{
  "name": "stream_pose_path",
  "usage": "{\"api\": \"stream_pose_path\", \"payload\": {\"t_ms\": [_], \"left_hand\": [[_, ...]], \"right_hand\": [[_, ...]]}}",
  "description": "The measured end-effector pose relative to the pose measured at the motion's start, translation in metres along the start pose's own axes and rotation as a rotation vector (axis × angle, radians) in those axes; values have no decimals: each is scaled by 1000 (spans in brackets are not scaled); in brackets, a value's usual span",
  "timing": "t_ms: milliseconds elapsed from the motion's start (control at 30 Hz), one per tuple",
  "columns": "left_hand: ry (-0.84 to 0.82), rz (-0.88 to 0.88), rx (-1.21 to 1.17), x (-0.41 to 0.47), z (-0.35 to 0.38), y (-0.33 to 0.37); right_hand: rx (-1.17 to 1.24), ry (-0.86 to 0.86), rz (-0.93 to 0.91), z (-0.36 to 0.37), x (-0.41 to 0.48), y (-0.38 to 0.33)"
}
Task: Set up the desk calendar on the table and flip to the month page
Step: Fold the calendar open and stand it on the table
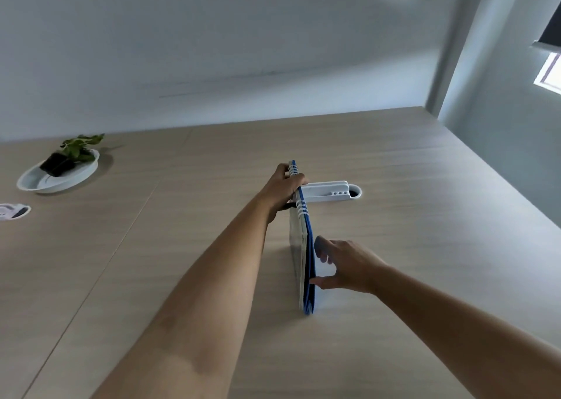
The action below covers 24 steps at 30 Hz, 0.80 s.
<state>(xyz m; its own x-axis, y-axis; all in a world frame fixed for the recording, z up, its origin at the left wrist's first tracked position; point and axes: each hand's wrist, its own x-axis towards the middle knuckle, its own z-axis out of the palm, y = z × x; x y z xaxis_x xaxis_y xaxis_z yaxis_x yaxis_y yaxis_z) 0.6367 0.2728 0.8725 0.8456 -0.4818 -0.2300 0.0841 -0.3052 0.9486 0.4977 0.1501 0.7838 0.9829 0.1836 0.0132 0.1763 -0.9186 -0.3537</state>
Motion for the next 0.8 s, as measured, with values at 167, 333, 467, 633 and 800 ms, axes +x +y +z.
{"api": "stream_pose_path", "payload": {"t_ms": [167,333,467,633,800], "left_hand": [[-20,-30,47,12,10,4],[-1,-43,90,17,15,8],[-8,-69,110,20,12,11],[46,-62,135,25,28,11],[122,-44,122,28,36,12]], "right_hand": [[-172,48,5,-14,-14,25],[-276,87,49,-19,-18,32],[-303,160,107,-25,-24,47],[-329,217,304,-29,-30,68],[173,102,551,-13,-34,61]]}}
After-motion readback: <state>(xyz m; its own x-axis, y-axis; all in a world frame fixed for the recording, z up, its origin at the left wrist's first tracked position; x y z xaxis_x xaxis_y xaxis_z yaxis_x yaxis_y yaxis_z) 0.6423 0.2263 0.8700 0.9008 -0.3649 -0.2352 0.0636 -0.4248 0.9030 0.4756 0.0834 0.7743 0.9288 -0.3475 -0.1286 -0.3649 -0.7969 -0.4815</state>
